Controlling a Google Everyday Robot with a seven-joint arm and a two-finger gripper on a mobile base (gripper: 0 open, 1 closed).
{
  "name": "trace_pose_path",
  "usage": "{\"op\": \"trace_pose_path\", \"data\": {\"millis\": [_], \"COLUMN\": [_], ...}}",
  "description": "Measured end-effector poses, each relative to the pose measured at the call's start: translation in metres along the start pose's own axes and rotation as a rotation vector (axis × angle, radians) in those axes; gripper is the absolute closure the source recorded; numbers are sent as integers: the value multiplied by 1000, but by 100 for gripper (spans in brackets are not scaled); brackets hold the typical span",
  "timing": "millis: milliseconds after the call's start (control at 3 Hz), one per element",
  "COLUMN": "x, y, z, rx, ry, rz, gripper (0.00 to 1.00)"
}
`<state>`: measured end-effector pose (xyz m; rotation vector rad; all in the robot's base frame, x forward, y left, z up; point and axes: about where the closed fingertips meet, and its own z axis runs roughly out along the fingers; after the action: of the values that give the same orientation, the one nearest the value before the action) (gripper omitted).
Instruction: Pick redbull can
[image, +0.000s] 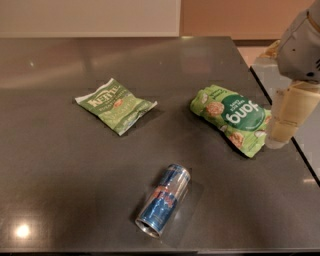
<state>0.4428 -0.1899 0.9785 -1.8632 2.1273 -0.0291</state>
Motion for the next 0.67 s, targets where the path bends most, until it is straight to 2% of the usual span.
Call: {"op": "trace_pose_path", "data": {"millis": [333, 667], "x": [-31, -65], "y": [6, 24], "z": [8, 23], "rx": [-33, -87], "ry": [-42, -97], "rz": [-110, -242], "gripper": [0, 0]}}
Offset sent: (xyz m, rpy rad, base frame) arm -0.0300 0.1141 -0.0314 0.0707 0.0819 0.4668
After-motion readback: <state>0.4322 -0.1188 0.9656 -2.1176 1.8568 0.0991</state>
